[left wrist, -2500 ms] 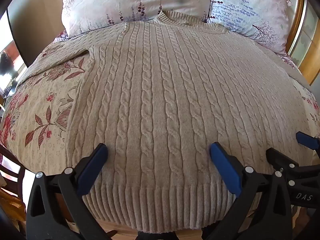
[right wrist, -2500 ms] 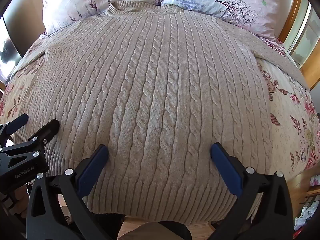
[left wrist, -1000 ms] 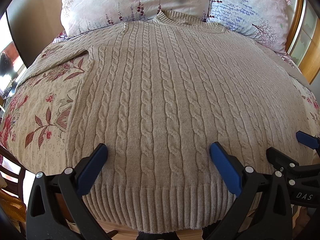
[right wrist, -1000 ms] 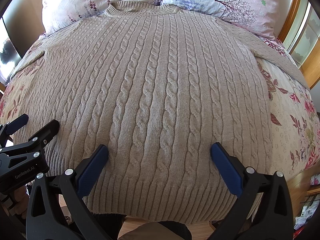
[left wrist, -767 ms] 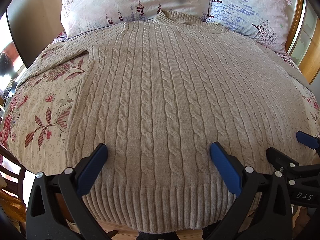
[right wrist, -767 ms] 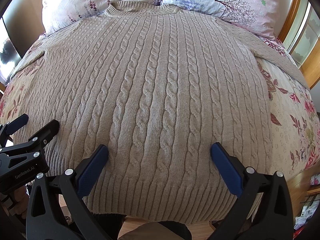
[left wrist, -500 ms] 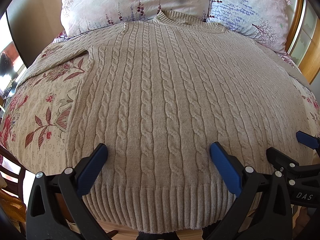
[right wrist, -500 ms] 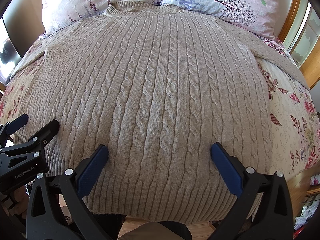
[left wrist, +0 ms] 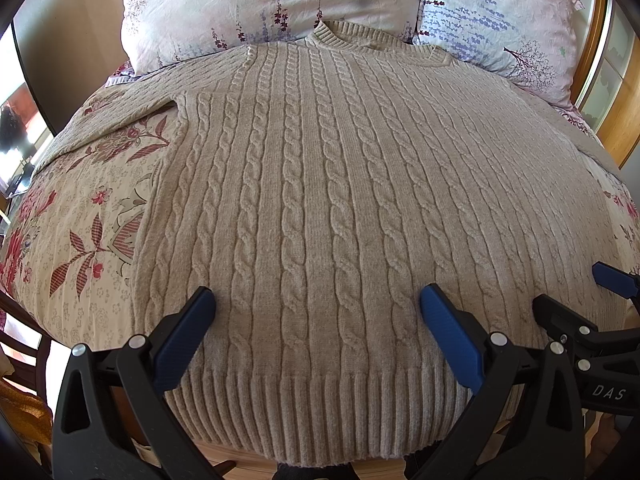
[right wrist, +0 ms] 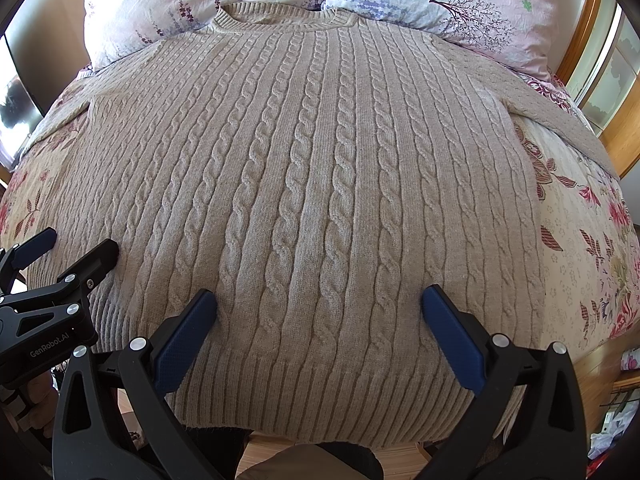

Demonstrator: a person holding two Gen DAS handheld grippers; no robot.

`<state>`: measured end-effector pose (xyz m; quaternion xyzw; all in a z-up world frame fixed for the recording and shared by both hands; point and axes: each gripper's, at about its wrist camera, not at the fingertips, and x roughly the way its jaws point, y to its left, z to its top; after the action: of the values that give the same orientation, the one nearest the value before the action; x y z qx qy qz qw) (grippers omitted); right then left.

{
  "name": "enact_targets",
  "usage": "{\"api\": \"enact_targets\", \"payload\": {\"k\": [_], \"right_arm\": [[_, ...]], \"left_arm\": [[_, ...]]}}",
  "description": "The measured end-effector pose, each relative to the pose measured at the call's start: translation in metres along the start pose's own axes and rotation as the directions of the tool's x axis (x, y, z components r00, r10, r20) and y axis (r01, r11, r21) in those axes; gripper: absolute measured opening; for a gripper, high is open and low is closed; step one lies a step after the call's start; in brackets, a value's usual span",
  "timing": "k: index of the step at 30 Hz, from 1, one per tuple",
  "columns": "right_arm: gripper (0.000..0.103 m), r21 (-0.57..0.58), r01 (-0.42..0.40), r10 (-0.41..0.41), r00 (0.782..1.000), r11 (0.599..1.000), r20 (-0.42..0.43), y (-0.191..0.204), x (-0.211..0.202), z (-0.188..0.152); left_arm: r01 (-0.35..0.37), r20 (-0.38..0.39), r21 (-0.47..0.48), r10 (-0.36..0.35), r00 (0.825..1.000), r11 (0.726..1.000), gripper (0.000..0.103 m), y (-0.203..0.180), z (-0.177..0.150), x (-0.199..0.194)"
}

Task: Fold small clothes

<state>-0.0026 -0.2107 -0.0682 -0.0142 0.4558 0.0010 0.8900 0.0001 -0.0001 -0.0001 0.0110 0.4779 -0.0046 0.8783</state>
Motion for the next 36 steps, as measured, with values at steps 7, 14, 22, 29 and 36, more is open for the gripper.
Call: {"api": "enact_targets", "payload": {"k": [7, 14, 22, 29, 36], "right_arm": [[0.102, 0.000, -0.001, 0.001, 1.000, 1.000, -0.001, 0.000, 0.000, -0.001], [0.102, -0.005, -0.011, 0.011, 1.000, 1.000, 0.001, -0.001, 0.001, 0.000], [0.102, 0.006, -0.072, 0.072, 0.997, 0.997, 0.015, -0.008, 0.001, 0.008], [0.099, 0.232, -0.216, 0.187, 0.972, 0.948, 0.141, -0.079, -0.006, 0.043], [0.079, 0.625, -0.331, 0.191, 0.940, 0.707, 0.282, -0.230, 0.007, 0.077]], "left_arm": [[0.002, -0.004, 0.002, -0.002, 1.000, 1.000, 0.101, 0.000, 0.000, 0.000], [0.013, -0.021, 0.018, -0.013, 1.000, 1.000, 0.101, 0.002, 0.004, 0.001], [0.017, -0.024, 0.015, -0.017, 1.000, 1.000, 0.101, 0.003, 0.011, 0.003], [0.053, 0.020, -0.011, -0.053, 0.998, 0.999, 0.101, 0.008, 0.039, 0.005], [0.115, 0.052, -0.012, -0.114, 0.992, 0.993, 0.101, 0.007, 0.081, 0.011]]}}
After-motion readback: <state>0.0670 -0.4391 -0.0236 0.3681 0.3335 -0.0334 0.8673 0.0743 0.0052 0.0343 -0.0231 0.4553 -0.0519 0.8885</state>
